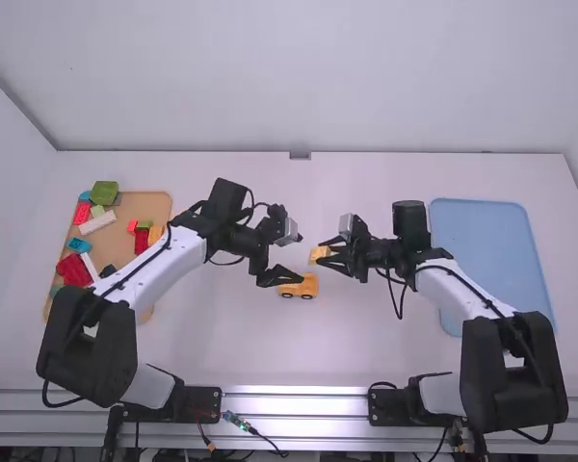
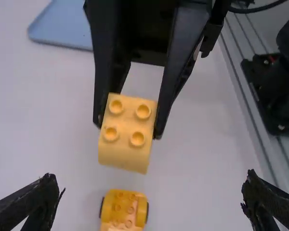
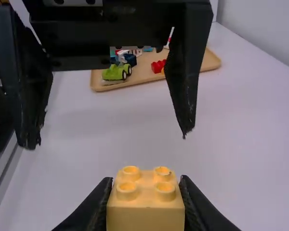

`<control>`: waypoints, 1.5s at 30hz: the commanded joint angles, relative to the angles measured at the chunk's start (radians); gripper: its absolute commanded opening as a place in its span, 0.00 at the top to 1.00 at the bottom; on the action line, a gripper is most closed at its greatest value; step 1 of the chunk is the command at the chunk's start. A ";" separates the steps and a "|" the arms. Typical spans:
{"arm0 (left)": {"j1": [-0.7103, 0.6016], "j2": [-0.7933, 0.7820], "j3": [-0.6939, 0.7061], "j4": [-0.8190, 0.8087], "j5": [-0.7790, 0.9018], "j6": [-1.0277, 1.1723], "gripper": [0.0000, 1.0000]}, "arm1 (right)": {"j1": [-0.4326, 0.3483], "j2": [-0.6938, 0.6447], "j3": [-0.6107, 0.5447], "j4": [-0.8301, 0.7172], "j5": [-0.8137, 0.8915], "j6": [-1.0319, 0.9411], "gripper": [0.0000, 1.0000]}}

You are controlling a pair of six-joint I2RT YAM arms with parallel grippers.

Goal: Assemble lego blocks to make yellow taxi

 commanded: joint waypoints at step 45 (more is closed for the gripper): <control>-0.042 0.015 -0.092 0.107 -0.017 -0.047 0.35 | 0.061 -0.018 0.013 -0.122 -0.119 -0.178 1.00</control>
